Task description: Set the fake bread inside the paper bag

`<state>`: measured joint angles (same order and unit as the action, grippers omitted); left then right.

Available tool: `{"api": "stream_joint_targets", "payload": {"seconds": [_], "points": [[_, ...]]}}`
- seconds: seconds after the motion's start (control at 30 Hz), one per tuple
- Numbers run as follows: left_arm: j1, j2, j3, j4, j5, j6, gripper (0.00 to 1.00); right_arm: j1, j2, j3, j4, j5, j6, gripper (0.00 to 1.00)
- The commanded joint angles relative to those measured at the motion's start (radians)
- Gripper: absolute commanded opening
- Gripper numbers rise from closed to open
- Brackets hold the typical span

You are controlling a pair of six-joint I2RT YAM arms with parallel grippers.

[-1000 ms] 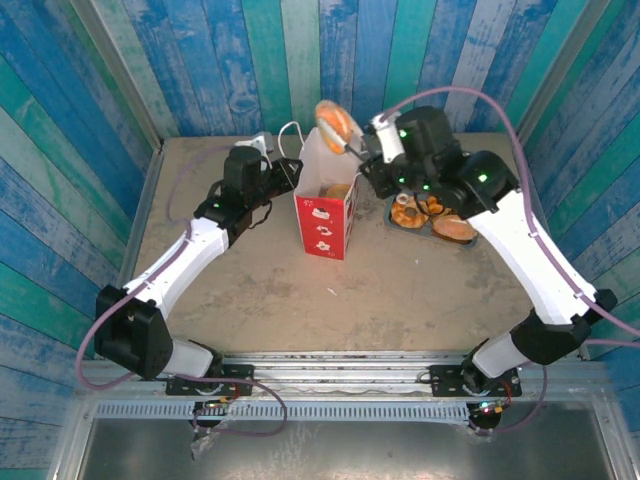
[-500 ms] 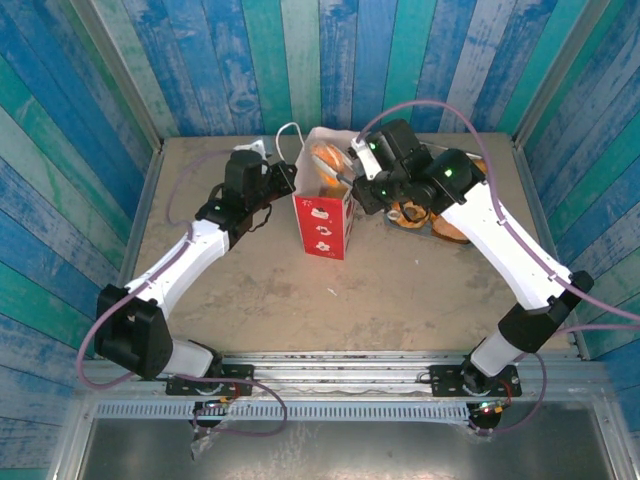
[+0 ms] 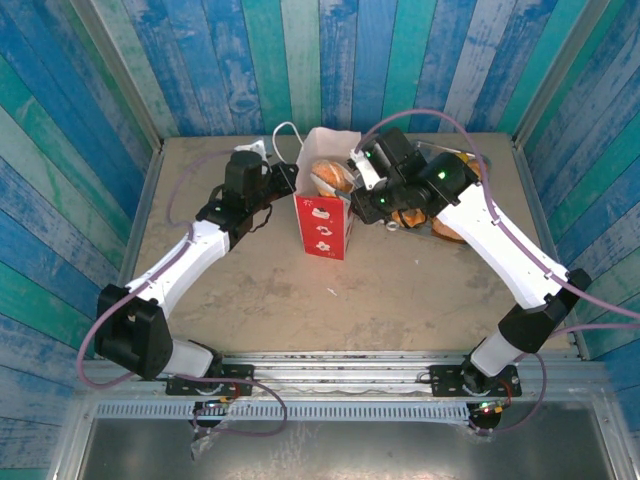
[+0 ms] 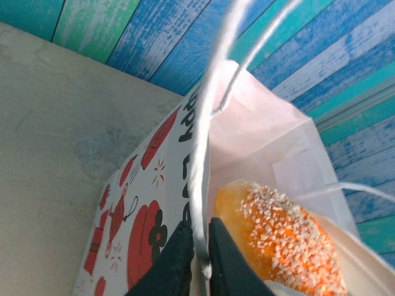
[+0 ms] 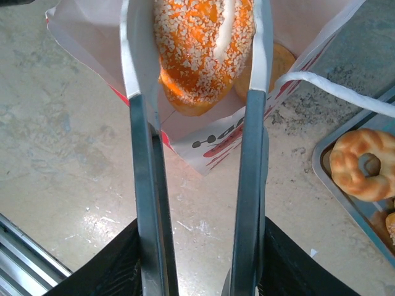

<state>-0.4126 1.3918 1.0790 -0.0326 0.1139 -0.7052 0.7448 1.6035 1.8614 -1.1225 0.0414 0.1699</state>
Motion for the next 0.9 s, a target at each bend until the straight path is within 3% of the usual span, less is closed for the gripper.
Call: {"api": "stream_joint_targets", "payload": {"seconds": [0.0,0.47,0.87], "points": [[0.0,-0.005,-0.005,0.015,0.041,0.011,0.26,0.006,-0.023,-0.001,0.004,0.013,0.014,0.48],[0.0,-0.146,0.0,-0.06,0.002,0.062,0.77,-0.002,-0.035,0.014,-0.002,0.067,0.021,0.54],[0.0,-0.417,-0.15,-0.13,-0.124,0.189,0.91,-0.005,-0.04,0.044,0.0,0.082,0.05,0.54]]}}
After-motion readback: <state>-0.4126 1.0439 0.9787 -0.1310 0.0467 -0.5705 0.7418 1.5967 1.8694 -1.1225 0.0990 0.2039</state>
